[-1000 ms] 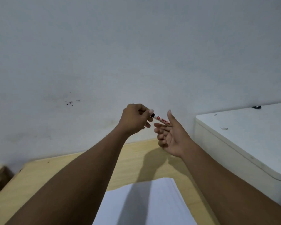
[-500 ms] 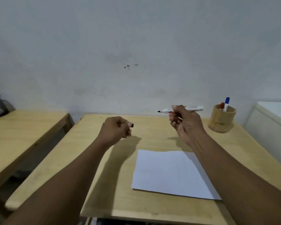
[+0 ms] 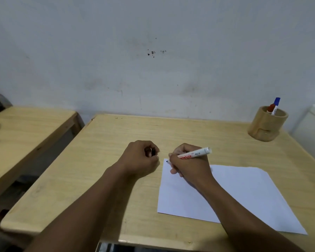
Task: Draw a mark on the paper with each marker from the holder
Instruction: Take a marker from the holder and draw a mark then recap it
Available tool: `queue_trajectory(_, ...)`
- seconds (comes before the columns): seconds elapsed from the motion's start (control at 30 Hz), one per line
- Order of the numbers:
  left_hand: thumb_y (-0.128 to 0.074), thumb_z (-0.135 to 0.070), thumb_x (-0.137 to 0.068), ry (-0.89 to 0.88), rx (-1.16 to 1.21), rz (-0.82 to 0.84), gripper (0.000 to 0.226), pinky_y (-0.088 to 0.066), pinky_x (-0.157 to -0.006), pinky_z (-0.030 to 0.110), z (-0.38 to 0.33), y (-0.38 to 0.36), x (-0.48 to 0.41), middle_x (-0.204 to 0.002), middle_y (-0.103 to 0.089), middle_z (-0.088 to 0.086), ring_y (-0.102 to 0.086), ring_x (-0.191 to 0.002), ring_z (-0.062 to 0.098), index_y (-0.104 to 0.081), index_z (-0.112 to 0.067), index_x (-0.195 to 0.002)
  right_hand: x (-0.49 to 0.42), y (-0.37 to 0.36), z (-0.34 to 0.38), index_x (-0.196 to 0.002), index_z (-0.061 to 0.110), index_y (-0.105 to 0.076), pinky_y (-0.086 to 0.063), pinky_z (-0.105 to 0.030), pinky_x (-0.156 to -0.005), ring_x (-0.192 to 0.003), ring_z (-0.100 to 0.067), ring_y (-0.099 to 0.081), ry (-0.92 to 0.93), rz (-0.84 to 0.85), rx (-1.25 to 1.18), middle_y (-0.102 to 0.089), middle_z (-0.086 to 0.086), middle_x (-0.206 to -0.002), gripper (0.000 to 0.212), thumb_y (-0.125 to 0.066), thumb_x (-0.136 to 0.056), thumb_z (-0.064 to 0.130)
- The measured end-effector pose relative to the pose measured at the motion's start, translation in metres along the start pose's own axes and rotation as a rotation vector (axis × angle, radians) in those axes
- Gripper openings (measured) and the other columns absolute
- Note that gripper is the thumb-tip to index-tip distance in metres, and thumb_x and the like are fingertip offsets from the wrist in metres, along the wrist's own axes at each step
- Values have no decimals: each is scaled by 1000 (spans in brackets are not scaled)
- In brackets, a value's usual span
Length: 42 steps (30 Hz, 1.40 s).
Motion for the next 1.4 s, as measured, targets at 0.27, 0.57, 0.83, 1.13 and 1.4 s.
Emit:
queue_trajectory(0.27, -71, -23, -77, -12, 51, -51, 17, -50, -64, 14, 5, 0, 2, -70, -72, -6, -70, -71, 8, -75, -27, -93, -4, -3, -4, -71, 5, -67, -44, -36, -54, -54, -23, -73, 41, 16, 30, -73, -24, -69, 21, -83, -71, 19)
queue_trajectory(0.57, -72, -24, -84, 10, 164, -84, 7, -51, -57, 21, 6, 2, 0, -69, -76, 1, -69, -61, 10, -79, -22, -81, -7, -3, -2, -72, 3, -65, -44, -30, -48, -56, -32, -73, 7, 62, -40, -72, -16, -66, 18, -81, -71, 11)
queue_trajectory(0.83, -79, -17, -86, 147, 651, 5, 14, -46, -66, 26, -20, 14, -26, -82, -77, 4, -63, -69, 14, -75, -7, -96, -33, 42, 40, -83, 11, -67, -27, -17, -34, -38, -7, -41, -198, -89, -493, -58, -5, -59, 12, -79, -85, 14)
queue_trajectory(1.13, -75, -25, -85, 109, 1066, 266, 16, -42, -68, 27, -127, -38, -79, -79, -73, -2, -62, -64, 11, -74, -13, -96, -49, 131, 102, -87, 5, -68, -44, -20, -42, -44, -13, -63, -85, -31, -556, -70, -10, -61, 18, -64, -95, 21)
queue_trajectory(1.4, -79, -29, -79, 8, 975, 320, 28, -46, -67, 25, -191, -83, -112, -73, -69, 2, -60, -62, 13, -75, -6, -95, -62, 182, 105, -86, 5, -66, -46, -24, -52, -48, -14, -64, -4, -89, -459, -67, -12, -68, 16, -64, -97, 17)
Point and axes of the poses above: each hand's wrist, its own x-axis away from the middle knuckle, its own y-axis out of the back of the hand, z = x × y, the point moved 5 cm from there along -x, towards the middle knuckle
